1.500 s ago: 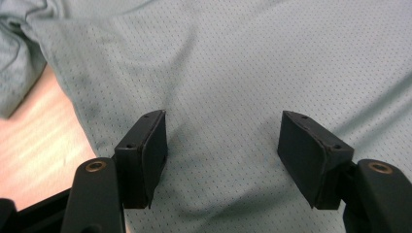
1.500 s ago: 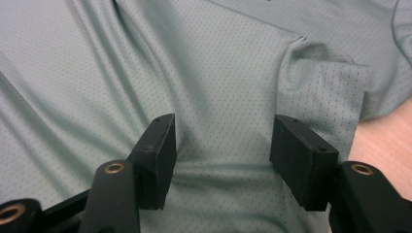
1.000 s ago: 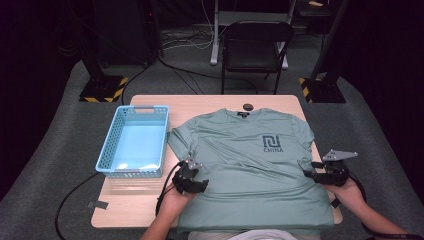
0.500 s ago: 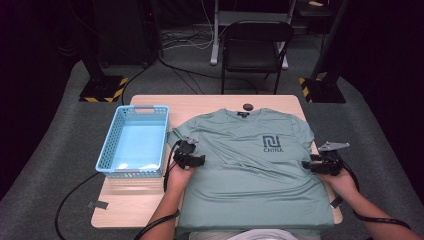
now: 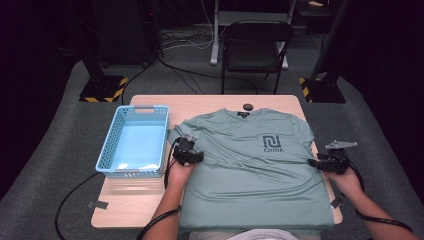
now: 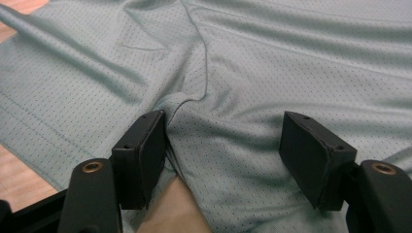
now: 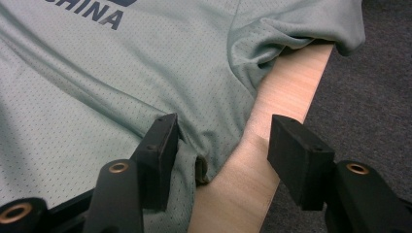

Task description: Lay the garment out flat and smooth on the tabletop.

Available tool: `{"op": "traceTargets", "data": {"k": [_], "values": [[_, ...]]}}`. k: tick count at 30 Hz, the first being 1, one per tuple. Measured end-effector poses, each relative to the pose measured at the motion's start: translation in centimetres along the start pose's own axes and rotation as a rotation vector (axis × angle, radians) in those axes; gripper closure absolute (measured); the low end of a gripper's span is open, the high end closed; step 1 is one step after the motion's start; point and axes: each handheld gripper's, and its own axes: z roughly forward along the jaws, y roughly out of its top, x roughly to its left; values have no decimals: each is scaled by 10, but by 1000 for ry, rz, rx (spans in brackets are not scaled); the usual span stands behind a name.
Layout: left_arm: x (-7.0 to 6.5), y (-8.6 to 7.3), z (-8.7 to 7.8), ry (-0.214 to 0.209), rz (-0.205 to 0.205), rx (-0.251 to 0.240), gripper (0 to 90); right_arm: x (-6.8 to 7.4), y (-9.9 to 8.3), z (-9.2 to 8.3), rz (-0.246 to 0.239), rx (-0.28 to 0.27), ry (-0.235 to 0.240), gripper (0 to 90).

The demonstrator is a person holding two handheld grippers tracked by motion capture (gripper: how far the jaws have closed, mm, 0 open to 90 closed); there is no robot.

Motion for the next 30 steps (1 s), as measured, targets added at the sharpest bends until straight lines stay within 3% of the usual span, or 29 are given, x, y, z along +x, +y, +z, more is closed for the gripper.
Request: {"op": "traceTargets", "data": {"k": [7, 12, 15, 23, 30], "values": [[-1, -2, -3, 6, -10, 6, 327, 2, -2, -6, -2, 0, -3, 394], [-1, -9, -7, 10, -40, -20, 326, 3, -2, -12, 34, -28, 11, 351], [-2, -12, -9, 18, -15, -15, 326, 3, -2, -14, 38, -40, 9, 341], [3, -17, -12, 25, -22, -34, 329, 6, -1, -18, 43, -54, 0, 324], [6, -20, -16, 54, -57, -18, 329, 8, 0, -20, 33, -65, 1, 324]]}}
